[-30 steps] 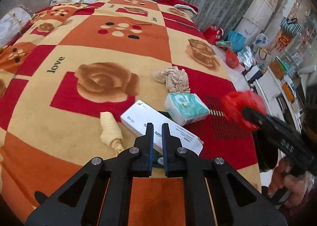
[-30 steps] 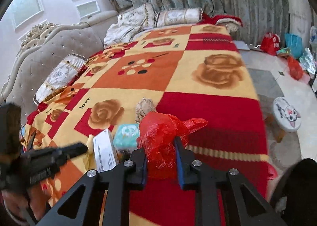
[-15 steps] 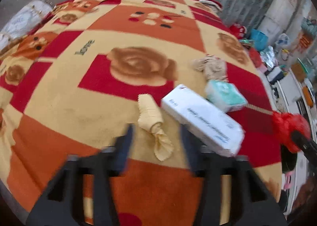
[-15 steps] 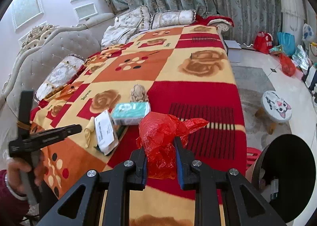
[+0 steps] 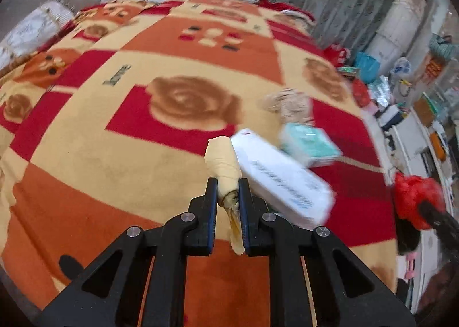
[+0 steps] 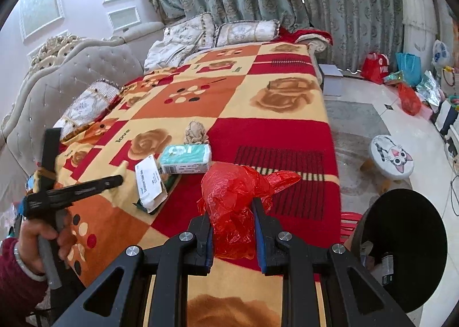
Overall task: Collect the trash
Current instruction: 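Carry the red bag and rolled tissue over the bin and release both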
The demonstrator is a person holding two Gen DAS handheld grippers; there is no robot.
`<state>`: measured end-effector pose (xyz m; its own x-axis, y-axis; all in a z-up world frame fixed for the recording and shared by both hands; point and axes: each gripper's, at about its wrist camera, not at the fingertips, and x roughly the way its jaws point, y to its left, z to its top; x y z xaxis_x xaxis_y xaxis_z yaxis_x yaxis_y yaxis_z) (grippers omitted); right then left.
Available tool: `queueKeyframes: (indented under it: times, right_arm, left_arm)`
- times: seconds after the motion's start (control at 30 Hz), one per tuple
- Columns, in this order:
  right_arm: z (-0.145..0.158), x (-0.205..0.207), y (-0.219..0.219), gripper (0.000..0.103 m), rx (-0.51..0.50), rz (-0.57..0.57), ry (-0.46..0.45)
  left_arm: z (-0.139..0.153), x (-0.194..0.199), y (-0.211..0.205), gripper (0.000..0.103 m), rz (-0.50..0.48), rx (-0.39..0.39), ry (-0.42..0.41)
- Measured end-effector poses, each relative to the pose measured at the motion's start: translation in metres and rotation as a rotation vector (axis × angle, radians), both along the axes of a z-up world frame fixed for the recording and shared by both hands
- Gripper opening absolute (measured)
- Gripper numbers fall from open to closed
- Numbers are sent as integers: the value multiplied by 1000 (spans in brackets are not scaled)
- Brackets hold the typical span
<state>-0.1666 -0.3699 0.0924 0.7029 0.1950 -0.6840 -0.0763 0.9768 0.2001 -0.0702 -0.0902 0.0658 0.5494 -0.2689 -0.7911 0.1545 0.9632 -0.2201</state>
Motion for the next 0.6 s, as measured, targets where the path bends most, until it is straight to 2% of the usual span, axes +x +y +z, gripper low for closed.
queueKeyframes:
  times: [0.27, 0.6]
  right_arm:
    - [3, -16, -33, 21, 2, -77, -12]
    - [7, -40, -85, 22, -16, -200, -8]
  left_arm:
    - [34, -23, -74, 12, -180, -19, -54]
    - [42, -35, -181, 12, -372, -21, -74]
